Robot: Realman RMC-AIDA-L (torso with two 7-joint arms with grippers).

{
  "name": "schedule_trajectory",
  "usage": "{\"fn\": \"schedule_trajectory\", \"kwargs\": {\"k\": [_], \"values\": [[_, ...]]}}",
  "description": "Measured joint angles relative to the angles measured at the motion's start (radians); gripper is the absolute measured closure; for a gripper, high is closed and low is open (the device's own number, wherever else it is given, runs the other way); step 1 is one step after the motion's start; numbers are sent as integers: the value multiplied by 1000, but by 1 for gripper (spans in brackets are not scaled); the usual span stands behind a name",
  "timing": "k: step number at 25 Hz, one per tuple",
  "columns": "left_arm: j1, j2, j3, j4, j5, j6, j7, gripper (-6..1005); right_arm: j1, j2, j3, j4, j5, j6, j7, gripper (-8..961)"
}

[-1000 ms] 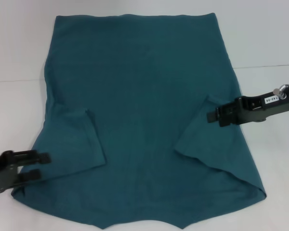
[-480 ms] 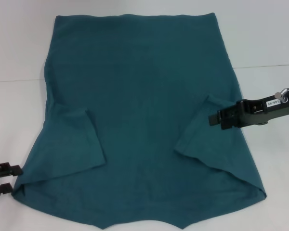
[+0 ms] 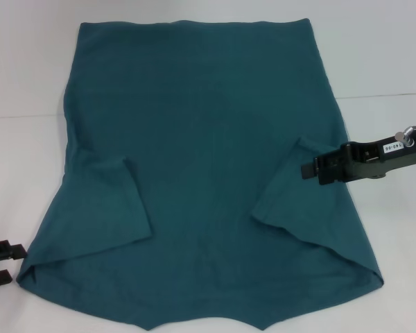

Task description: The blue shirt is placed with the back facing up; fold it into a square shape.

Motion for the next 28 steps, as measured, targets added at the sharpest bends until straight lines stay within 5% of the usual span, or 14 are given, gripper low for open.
{"fn": "schedule_trajectory", "kwargs": {"k": [28], "values": [[-27,-6,47,-49,20,-49,1,392,-6,0,8,0,0,22,0,338]]}}
